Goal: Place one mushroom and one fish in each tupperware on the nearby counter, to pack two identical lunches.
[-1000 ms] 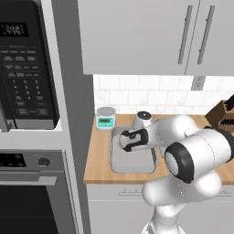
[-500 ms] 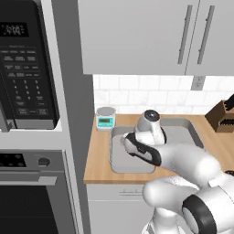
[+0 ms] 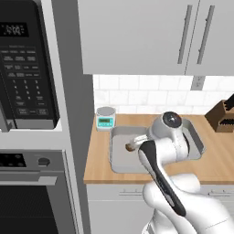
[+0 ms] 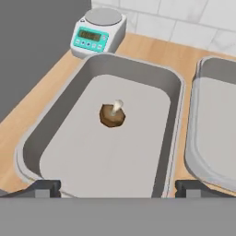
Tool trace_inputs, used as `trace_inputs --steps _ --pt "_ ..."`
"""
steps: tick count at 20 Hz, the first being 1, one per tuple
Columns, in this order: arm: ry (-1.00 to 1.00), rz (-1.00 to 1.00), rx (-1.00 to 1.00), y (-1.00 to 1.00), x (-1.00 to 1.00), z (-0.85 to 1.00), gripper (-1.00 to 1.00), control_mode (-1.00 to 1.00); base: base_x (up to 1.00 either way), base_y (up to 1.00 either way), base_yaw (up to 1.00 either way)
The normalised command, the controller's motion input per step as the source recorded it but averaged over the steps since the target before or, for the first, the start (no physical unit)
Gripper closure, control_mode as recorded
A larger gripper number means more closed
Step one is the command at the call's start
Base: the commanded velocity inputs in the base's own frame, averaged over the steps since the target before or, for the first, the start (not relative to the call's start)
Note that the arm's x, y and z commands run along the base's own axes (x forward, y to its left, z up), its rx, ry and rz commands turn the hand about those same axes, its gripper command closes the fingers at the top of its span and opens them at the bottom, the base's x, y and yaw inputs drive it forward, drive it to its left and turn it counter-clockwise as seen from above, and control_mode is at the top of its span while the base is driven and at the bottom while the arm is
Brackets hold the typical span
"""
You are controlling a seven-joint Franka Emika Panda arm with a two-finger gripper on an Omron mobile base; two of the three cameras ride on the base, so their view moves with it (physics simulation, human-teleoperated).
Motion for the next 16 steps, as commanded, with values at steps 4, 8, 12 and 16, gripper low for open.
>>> trace_inputs --steps 4,8,12,16 --pt "0.02 0.00 0.00 -0.40 -0.98 0.96 -1.00 -1.00 0.00 0.00 0.00" --pt "0.01 0.00 0.00 -0.19 -0.94 0.91 -1.00 -1.00 0.00 0.00 0.00" --pt "-0.21 0.00 0.00 -0.12 -0.98 0.10 -1.00 -1.00 0.00 0.00 0.00" --pt "-0.42 0.00 0.01 0.00 -1.00 0.00 -1.00 -1.00 0.00 0.00 0.00"
